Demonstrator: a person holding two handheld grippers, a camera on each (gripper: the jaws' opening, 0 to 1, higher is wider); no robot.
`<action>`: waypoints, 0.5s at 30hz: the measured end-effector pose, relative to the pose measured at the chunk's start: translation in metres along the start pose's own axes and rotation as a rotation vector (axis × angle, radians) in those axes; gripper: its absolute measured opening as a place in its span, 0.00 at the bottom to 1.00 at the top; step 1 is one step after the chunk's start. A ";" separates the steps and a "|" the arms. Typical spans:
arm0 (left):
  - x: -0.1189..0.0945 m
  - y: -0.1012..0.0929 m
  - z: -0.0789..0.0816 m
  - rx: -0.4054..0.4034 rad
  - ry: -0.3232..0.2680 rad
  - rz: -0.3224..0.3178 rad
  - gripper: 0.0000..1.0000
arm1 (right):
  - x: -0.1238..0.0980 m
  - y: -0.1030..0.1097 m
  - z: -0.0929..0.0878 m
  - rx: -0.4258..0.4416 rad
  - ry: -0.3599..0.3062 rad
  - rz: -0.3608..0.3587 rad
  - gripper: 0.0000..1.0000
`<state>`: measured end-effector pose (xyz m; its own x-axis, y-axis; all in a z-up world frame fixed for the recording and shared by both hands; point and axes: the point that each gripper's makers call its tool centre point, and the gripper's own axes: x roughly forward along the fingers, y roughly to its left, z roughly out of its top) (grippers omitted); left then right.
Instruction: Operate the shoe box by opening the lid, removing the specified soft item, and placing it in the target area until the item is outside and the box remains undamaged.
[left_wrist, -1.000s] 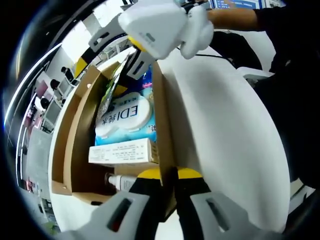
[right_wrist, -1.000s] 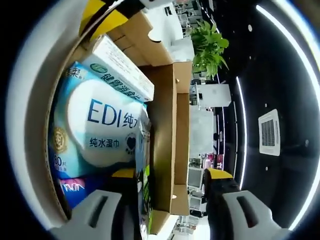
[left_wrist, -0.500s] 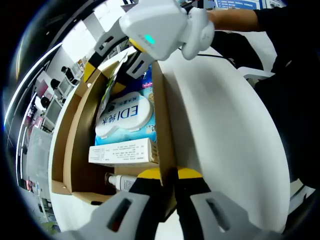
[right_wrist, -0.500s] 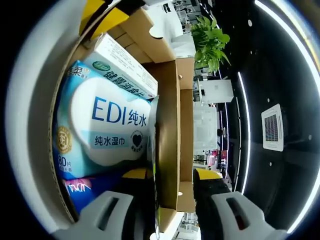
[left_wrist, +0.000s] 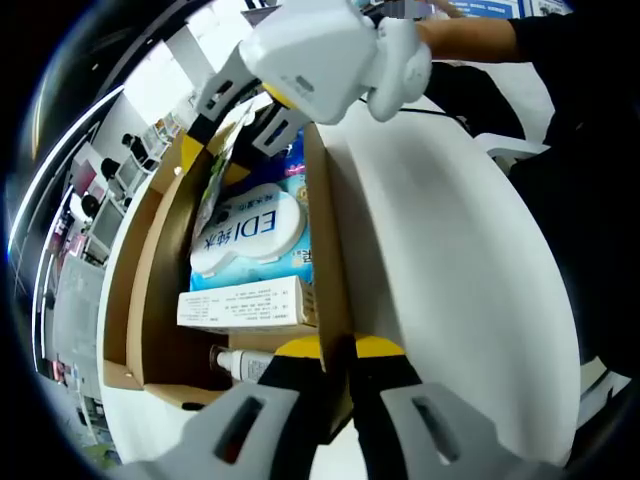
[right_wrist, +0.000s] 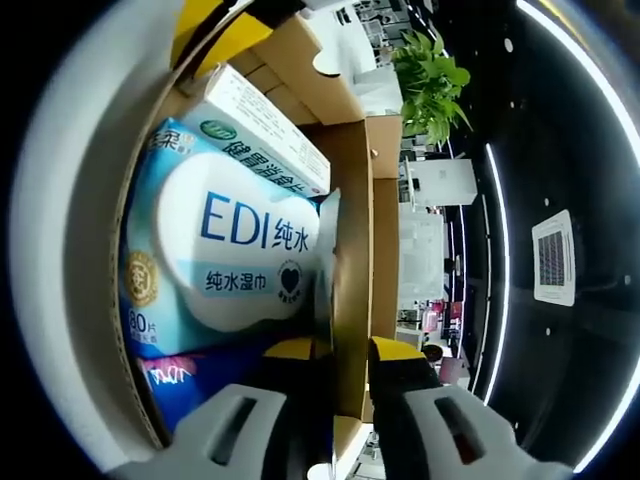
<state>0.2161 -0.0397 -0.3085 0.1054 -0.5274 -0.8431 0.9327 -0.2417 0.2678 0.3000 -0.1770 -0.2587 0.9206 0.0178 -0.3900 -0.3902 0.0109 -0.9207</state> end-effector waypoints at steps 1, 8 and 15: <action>0.000 0.000 0.000 0.000 0.001 0.000 0.07 | 0.000 0.000 0.000 -0.004 0.000 0.003 0.15; 0.000 0.000 0.000 0.000 0.002 0.001 0.07 | 0.000 0.003 0.001 -0.033 0.002 0.018 0.09; 0.000 0.000 0.000 0.001 0.000 -0.001 0.07 | -0.002 0.007 0.002 -0.026 0.000 0.028 0.02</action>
<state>0.2164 -0.0393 -0.3086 0.1049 -0.5273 -0.8432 0.9323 -0.2430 0.2679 0.2952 -0.1751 -0.2645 0.9093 0.0179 -0.4158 -0.4156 -0.0158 -0.9094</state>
